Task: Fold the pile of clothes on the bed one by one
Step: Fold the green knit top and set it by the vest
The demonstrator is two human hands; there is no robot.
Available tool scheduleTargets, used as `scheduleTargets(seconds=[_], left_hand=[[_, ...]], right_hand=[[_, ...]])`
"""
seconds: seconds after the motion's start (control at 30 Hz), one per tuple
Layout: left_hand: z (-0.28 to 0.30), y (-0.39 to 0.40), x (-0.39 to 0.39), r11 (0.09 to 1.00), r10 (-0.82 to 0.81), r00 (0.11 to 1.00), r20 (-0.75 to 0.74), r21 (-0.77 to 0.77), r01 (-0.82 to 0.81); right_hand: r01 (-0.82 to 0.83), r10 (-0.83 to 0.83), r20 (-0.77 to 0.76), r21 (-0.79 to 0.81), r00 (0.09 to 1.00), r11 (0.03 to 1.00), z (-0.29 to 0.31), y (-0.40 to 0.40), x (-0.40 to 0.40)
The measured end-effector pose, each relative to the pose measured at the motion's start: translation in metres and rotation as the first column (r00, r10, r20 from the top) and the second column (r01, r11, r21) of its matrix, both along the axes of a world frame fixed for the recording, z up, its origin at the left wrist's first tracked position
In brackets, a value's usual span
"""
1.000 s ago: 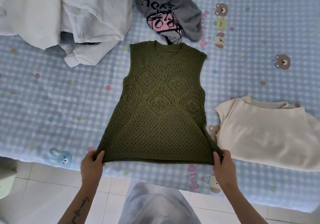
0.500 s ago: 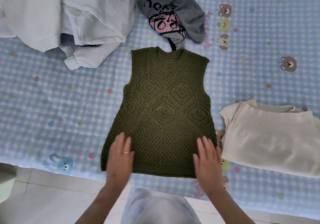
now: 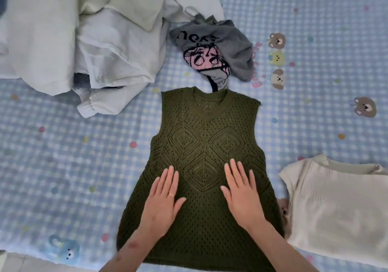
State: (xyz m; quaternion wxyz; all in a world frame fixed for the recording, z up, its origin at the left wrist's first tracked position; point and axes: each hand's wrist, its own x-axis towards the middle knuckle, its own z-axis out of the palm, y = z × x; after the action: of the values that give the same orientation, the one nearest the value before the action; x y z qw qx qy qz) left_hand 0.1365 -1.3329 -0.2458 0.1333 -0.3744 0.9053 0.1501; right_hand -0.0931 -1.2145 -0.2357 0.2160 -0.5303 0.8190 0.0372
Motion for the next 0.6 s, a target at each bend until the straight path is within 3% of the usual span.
scheduleTargets(seconds=[0.03,0.1,0.17,0.23,0.37,0.43,0.6], left_hand=[[-0.005,-0.020,-0.014,0.999,-0.036,0.999,0.016,-0.011,0.036],[-0.011,-0.057,-0.013,0.999,0.051,0.996,0.075,-0.014,-0.050],[-0.013,-0.092,0.003,0.970,0.241,0.965,0.102,-0.032,-0.239],[-0.008,-0.128,-0.008,0.944,0.328,0.942,0.071,-0.043,-0.326],[-0.015,-0.202,-0.101,0.992,0.111,0.984,-0.137,-0.040,-0.118],[-0.021,-0.237,-0.141,0.994,0.083,0.976,-0.200,-0.056,-0.096],[-0.034,-0.292,-0.184,0.995,0.094,0.994,-0.059,-0.018,-0.095]], right_hand=[[-0.050,0.050,0.000,0.022,0.999,0.999,-0.008,-0.017,-0.009],[-0.038,0.040,-0.030,0.083,0.999,0.996,-0.017,-0.025,-0.038],[0.113,-0.109,-0.068,0.061,0.992,0.992,-0.019,-0.020,-0.073],[0.280,-0.281,-0.019,-0.011,0.960,0.960,-0.012,-0.035,-0.104],[0.323,-0.309,0.110,-0.162,0.945,0.932,-0.011,-0.129,-0.155],[0.312,-0.290,0.137,-0.175,0.947,0.934,-0.016,-0.167,-0.174],[0.343,-0.328,0.135,-0.110,0.935,0.933,-0.031,-0.198,-0.199]])
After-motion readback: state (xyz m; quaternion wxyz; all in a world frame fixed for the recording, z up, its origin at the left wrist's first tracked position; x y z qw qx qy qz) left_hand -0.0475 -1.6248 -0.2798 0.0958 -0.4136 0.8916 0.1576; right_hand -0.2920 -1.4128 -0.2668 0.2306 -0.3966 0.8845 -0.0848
